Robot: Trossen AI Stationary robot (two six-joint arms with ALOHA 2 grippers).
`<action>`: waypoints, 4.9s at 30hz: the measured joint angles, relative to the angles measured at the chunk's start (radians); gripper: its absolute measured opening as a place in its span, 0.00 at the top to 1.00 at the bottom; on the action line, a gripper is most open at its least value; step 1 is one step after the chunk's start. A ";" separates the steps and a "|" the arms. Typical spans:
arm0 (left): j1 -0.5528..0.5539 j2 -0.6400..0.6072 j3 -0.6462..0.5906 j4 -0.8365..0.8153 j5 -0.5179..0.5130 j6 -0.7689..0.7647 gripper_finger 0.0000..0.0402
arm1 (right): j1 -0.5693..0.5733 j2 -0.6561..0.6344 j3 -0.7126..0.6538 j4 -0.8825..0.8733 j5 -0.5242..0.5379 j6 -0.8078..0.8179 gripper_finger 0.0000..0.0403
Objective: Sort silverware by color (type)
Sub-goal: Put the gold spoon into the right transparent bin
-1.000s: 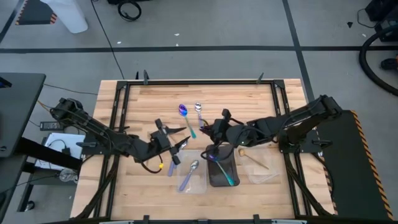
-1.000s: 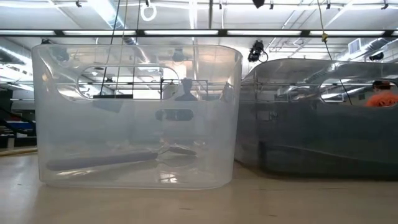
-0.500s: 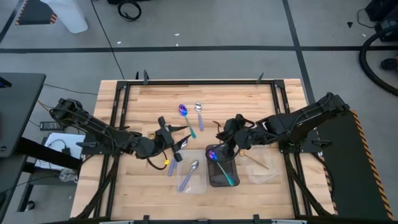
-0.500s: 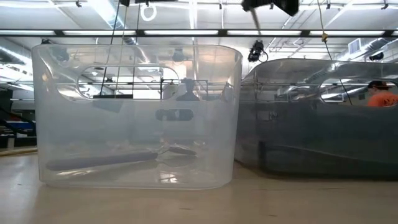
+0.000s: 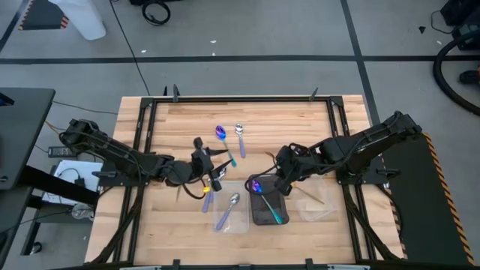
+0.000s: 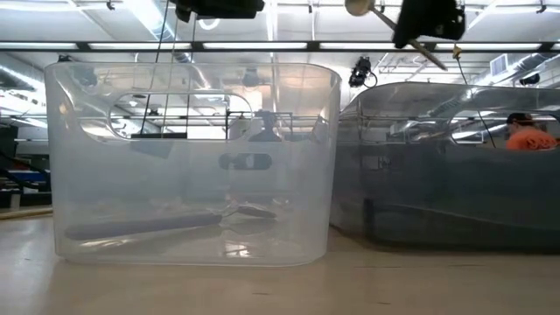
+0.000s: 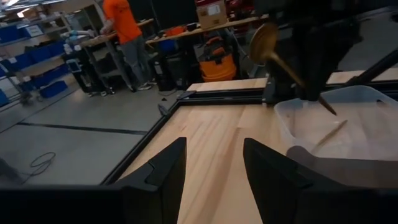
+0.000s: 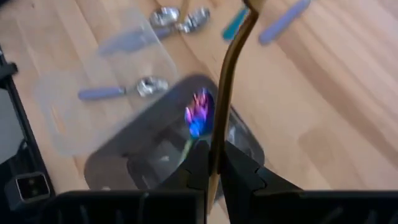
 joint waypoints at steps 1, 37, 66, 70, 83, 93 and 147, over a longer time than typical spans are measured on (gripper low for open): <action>0.000 0.000 0.000 0.000 0.004 -0.001 0.59 | 0.000 0.000 0.000 -0.022 -0.013 0.014 0.92; -0.002 -0.016 0.002 -0.031 -0.001 0.044 0.59 | 0.123 0.002 -0.099 -0.356 -0.248 0.282 0.92; -0.006 -0.035 0.001 -0.052 -0.003 0.031 0.59 | 0.168 0.002 -0.546 0.036 -0.418 0.320 0.92; -0.006 -0.035 0.001 -0.052 -0.003 0.026 0.59 | 0.157 0.002 -0.571 0.095 -0.416 0.310 0.92; -0.006 -0.035 0.001 -0.065 -0.002 -0.055 0.59 | 0.123 0.001 -0.598 0.160 -0.442 0.291 0.76; -0.005 -0.032 0.000 -0.199 0.000 -0.345 0.59 | 0.108 0.000 -0.444 0.042 -0.304 0.180 0.74; 0.203 0.226 0.000 -0.939 0.388 -1.283 0.59 | -0.008 0.002 -0.166 0.142 0.336 -0.298 0.75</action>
